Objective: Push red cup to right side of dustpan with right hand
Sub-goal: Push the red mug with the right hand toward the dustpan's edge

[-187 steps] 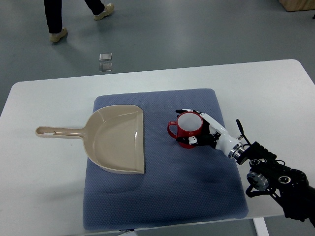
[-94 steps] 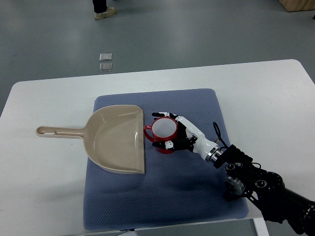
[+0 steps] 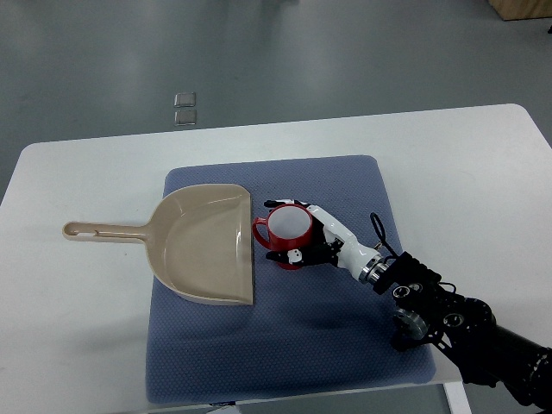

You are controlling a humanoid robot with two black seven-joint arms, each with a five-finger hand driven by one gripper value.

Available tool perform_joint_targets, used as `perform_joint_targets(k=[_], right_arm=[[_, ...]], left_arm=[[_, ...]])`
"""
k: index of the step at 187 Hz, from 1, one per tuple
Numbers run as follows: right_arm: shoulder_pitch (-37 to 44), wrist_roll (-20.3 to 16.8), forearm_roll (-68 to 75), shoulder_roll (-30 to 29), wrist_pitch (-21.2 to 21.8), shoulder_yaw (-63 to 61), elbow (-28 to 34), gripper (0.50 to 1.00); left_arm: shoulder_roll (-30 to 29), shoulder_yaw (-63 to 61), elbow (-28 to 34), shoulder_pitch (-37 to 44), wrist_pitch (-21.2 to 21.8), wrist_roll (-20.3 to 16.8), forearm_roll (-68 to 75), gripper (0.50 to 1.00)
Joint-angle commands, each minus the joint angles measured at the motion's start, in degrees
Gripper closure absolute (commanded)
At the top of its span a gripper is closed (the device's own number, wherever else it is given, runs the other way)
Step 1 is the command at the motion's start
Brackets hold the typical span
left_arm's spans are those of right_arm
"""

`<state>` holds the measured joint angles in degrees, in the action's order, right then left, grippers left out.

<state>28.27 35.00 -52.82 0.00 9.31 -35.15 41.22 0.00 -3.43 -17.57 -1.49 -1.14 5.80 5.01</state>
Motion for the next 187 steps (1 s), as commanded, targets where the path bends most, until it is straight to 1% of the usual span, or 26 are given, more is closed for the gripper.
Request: perform_joint_targets(k=[1, 29, 49, 103, 144, 187], right_arm=[[-0.1, 0.0, 0.0, 0.0, -0.1, 0.1, 0.0, 0.57], [0.1, 0.0, -0.1, 0.0, -0.2, 0.9, 0.0, 0.57], [0.6, 0.0, 0.0, 0.0, -1.3, 1.7, 0.0, 0.57], [2.2, 0.0, 0.3, 0.0, -1.3, 2.4, 0.0, 0.57], [2.0, 0.0, 1.1, 0.0, -0.7, 2.4, 0.0, 0.566], [2.0, 0.0, 1.7, 0.0, 1.4, 1.2, 1.0, 0.566]], left_arm=[[0.0, 0.0, 0.1, 0.0, 0.0, 0.0, 0.0, 0.5], [0.0, -0.1, 0.1, 0.0, 0.0, 0.0, 0.0, 0.5], [0.0, -0.1, 0.1, 0.0, 0.0, 0.0, 0.0, 0.5], [0.0, -0.1, 0.1, 0.0, 0.0, 0.0, 0.0, 0.5], [0.0, 0.0, 0.1, 0.0, 0.0, 0.0, 0.0, 0.5], [0.0, -0.1, 0.1, 0.0, 0.0, 0.0, 0.0, 0.5]])
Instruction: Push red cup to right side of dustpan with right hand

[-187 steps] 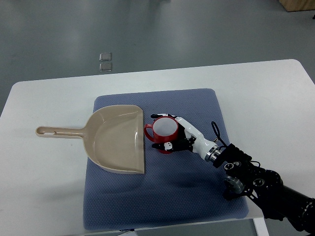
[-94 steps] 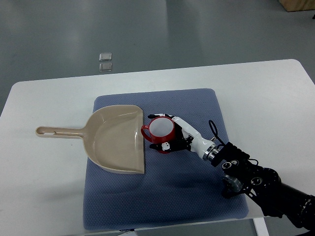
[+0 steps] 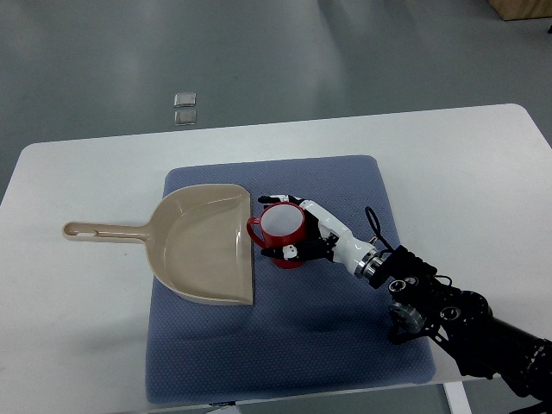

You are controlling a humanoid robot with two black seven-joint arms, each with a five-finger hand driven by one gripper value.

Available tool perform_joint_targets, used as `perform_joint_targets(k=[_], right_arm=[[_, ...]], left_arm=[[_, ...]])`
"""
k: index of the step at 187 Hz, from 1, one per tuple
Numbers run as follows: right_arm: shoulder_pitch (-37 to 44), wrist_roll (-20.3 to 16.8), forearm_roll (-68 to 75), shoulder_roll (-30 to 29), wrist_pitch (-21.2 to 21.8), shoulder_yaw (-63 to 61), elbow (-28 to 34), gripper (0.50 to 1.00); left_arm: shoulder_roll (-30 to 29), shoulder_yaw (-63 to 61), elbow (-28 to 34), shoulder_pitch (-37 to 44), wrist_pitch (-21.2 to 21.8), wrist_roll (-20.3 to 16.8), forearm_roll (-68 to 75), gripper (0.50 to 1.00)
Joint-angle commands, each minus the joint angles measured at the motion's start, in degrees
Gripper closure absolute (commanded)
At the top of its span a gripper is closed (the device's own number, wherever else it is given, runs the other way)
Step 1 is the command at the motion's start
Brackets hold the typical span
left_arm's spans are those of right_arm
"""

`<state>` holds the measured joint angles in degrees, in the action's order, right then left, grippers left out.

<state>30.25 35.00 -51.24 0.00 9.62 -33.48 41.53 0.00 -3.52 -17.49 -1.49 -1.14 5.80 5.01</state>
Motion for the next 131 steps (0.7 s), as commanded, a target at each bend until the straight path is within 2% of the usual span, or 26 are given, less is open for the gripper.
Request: perform_joint_targets(k=[1, 131], right_arm=[[0.0, 0.0, 0.1, 0.0, 1.3, -0.4, 0.7, 0.566], [0.3, 0.0, 3.1, 0.0, 1.9, -0.6, 1.8, 0.566]], left_arm=[[0.0, 0.0, 0.0, 0.0, 0.0, 0.0, 0.0, 0.5], [0.0, 0.0, 0.0, 0.0, 0.0, 0.0, 0.0, 0.5]])
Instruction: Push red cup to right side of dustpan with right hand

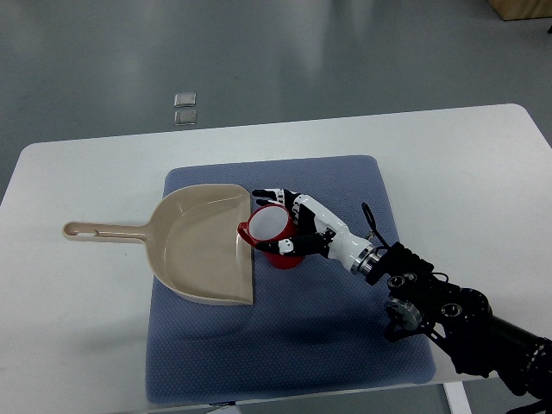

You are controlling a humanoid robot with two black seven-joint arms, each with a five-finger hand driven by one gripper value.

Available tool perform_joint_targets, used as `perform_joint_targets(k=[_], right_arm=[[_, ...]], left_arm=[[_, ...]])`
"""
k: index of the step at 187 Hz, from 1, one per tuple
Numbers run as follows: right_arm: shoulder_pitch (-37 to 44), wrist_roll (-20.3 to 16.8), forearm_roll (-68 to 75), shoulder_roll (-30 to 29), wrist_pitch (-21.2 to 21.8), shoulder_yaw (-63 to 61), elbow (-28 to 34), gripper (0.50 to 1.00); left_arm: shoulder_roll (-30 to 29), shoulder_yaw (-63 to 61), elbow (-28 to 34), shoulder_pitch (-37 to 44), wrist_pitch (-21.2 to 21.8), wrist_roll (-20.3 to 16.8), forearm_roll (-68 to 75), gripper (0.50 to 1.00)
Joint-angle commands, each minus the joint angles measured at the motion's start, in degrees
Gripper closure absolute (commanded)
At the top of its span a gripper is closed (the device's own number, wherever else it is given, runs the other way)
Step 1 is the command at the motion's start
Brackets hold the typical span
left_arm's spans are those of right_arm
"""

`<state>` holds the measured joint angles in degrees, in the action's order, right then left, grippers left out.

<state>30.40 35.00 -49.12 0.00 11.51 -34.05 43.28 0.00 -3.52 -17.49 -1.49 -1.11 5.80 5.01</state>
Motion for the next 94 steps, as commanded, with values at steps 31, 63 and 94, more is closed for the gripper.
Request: perform_joint_targets(k=[31, 63, 94], right_arm=[[0.5, 0.0, 2.4, 0.0, 0.2, -1.0, 0.8, 0.566], [1.0, 0.0, 3.9, 0.0, 1.5, -2.2, 0.8, 0.566], [1.8, 0.0, 4.1, 0.7, 1.5, -2.2, 0.8, 0.566]], left_arm=[[0.0, 0.0, 0.0, 0.0, 0.0, 0.0, 0.0, 0.5], [0.0, 0.0, 0.0, 0.0, 0.0, 0.0, 0.0, 0.5], [0.0, 0.0, 0.0, 0.0, 0.0, 0.0, 0.0, 0.5]])
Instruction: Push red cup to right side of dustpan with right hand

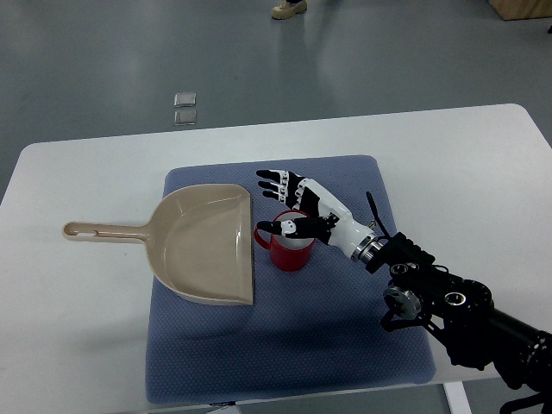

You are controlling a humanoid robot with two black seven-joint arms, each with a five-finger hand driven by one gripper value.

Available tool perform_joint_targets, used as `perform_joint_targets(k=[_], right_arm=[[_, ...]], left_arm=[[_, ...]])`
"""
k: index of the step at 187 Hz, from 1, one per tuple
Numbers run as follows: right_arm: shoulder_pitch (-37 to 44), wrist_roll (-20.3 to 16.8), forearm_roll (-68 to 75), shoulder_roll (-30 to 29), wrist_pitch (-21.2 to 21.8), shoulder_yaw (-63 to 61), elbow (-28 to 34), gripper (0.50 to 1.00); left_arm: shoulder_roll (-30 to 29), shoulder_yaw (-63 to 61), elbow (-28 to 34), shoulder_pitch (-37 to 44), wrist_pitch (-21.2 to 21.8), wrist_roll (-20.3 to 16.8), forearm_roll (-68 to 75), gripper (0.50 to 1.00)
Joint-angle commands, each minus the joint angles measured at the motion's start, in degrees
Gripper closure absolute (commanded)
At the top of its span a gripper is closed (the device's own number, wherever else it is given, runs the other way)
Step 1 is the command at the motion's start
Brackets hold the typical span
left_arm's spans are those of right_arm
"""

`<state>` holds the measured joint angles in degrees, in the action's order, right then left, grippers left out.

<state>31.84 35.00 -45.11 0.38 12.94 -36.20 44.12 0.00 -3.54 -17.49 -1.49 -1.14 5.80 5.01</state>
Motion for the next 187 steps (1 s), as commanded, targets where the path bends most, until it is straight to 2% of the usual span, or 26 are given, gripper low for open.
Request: perform_joint_targets(k=[1, 43, 53, 69, 84, 96, 107, 126, 140, 166, 187], right_arm=[[0.3, 0.0, 0.1, 0.3, 0.1, 0.0, 0.0, 0.566], [1.9, 0.0, 3.3, 2.5, 0.1, -3.4, -0.2, 0.566], [2.4, -1.7, 6.9, 3.3, 0.1, -5.2, -0.4, 0.566], [4.3, -9.3, 16.6, 4.8, -0.5, -9.4, -0.8, 0.566], [5.2, -19.4, 29.2, 6.5, -0.5, -11.5, -1.8, 0.566], [5.8, -24.7, 37.3, 8.7, 0.4, -11.4, -2.3, 0.566], [5.9, -28.0, 42.7, 10.9, 1.1, -10.9, -2.4, 0.566], [5.7, -28.8, 44.6, 11.8, 3.0, -11.2, -2.6, 0.566], [5.1, -28.1, 44.8, 11.8, 6.1, -12.0, -3.3, 0.566], [4.9, -24.8, 44.3, 11.8, 13.2, -11.9, -7.2, 0.566], [4.9, -22.2, 44.4, 11.5, 14.3, -12.0, -9.8, 0.566]], left_arm=[[0.0, 0.0, 0.0, 0.0, 0.0, 0.0, 0.0, 0.5], [0.0, -0.1, 0.0, 0.0, 0.0, 0.0, 0.0, 0.5], [0.0, -0.1, 0.0, 0.0, 0.1, 0.0, 0.0, 0.5], [0.0, -0.1, 0.0, 0.0, 0.0, 0.0, 0.0, 0.5], [0.0, -0.1, 0.0, 0.0, 0.0, 0.0, 0.0, 0.5], [0.0, -0.2, -0.1, 0.0, 0.0, 0.0, 0.0, 0.5], [0.0, -0.2, -0.1, 0.0, 0.0, 0.0, 0.1, 0.5], [0.0, -0.2, -0.1, 0.0, 0.0, 0.0, 0.1, 0.5], [0.0, -0.2, -0.1, 0.0, 0.0, 0.1, 0.1, 0.5], [0.0, -0.2, -0.1, 0.0, 0.0, 0.0, 0.1, 0.5], [0.0, -0.2, -0.2, 0.0, 0.0, 0.0, 0.2, 0.5]])
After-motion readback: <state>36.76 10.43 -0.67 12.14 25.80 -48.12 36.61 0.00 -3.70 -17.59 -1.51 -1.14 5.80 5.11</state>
